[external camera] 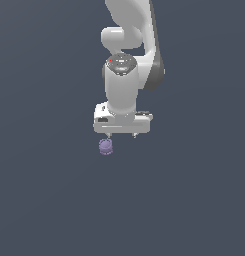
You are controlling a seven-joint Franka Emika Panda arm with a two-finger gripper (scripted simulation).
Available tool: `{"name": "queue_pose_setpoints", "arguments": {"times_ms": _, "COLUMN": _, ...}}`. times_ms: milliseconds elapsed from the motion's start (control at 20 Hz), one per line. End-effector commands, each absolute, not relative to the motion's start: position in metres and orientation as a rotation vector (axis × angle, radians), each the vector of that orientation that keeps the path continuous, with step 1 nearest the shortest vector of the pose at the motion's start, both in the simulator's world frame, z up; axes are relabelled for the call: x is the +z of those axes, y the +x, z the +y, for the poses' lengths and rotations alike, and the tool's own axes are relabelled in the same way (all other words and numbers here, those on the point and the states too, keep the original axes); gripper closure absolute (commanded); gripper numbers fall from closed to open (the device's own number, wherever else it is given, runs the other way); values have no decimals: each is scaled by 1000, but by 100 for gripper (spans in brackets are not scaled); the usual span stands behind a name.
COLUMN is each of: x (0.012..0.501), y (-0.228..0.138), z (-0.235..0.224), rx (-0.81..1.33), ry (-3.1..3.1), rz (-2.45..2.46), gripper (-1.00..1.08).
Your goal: Pick up the object and move it to a goal position.
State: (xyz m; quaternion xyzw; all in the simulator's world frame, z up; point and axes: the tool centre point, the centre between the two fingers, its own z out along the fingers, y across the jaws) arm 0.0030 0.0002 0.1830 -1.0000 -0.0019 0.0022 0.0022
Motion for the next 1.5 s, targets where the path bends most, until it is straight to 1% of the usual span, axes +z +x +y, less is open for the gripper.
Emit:
{"name": "queue_pose_setpoints", "arguments": {"times_ms": 0, "x": 183, "y": 3, "z": 0, "rx": 7, "ry": -3137, "rz": -6, "gripper": -92}}
{"name": "queue_pose_setpoints", "arguments": {"times_ms": 450, "x": 209, "y": 12, "z": -7, "rx": -63, "ry": -3162, "rz": -26, "gripper": -92}}
{"name": "queue_pose_setpoints", "arguments": {"times_ms": 750, "x": 205, "y": 11, "z": -9, "rx": -60, "ry": -3162, "rz": -30, "gripper": -92}}
{"name": "queue_pose_setpoints", "arguments": {"times_ms": 1050, "x": 180, "y": 5, "z": -24, "rx": -47, "ry": -3157, "rz": -61, "gripper": -92}}
{"name": "queue_pose_setpoints", "arguments": {"times_ms": 1450, "x": 121, "y": -16, "z": -61, "rx": -16, "ry": -3144, "rz": -132, "gripper": -92}}
